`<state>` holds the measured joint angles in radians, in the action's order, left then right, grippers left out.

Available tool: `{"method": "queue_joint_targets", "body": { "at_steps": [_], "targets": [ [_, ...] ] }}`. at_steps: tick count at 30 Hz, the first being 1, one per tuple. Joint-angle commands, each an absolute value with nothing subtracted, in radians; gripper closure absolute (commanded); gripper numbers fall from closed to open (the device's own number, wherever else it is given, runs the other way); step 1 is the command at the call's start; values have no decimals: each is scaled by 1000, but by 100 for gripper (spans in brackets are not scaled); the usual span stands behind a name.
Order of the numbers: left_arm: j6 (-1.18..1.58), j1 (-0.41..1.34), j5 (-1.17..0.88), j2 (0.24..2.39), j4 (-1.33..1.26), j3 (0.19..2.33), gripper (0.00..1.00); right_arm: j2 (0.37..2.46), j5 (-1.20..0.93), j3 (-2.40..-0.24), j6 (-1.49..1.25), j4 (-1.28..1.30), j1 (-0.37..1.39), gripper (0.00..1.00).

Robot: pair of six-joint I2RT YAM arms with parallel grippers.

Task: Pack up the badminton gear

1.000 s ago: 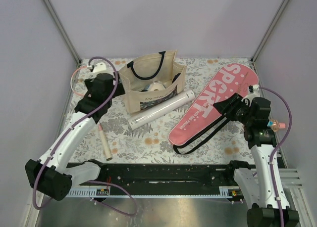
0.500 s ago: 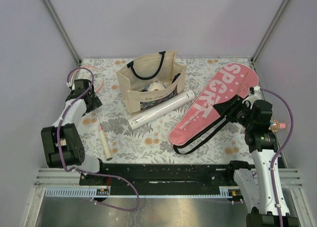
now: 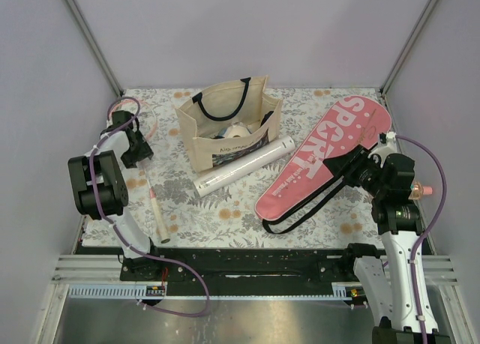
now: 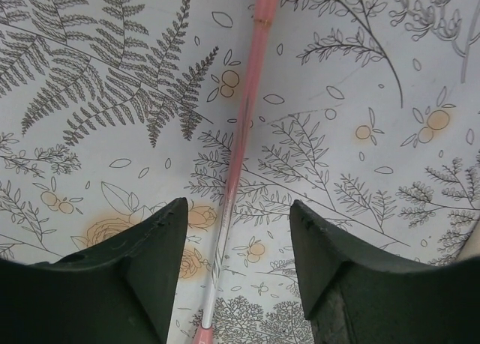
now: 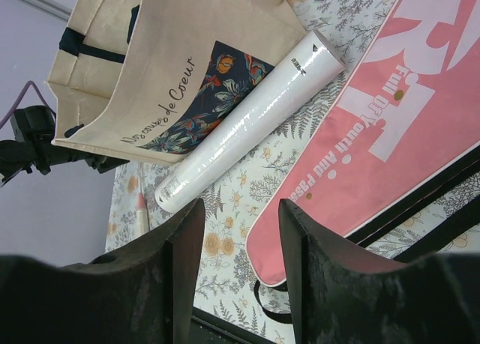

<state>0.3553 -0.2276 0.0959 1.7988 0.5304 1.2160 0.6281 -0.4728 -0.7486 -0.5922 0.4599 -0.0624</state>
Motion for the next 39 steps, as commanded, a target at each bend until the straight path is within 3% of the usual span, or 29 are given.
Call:
{"method": "queue_joint_targets", "body": {
  "at_steps": [1, 14, 25, 35, 39],
  "targets": [
    [357, -236, 49, 1827, 529, 1236, 41, 643, -477, -801, -603, 436, -54, 48],
    [371, -239, 43, 1816, 523, 1152, 54, 650, -491, -810, -597, 434, -54, 47],
    [344, -238, -35, 1770, 528, 1141, 100, 592, -534, -831, -623, 472, -52, 48],
    [353, -238, -103, 1580, 520, 1085, 100, 535, -577, -850, -681, 474, -5, 47],
    [364, -238, -139, 1487, 511, 1054, 100, 529, -531, -841, -725, 442, 124, 43]
  ]
}}
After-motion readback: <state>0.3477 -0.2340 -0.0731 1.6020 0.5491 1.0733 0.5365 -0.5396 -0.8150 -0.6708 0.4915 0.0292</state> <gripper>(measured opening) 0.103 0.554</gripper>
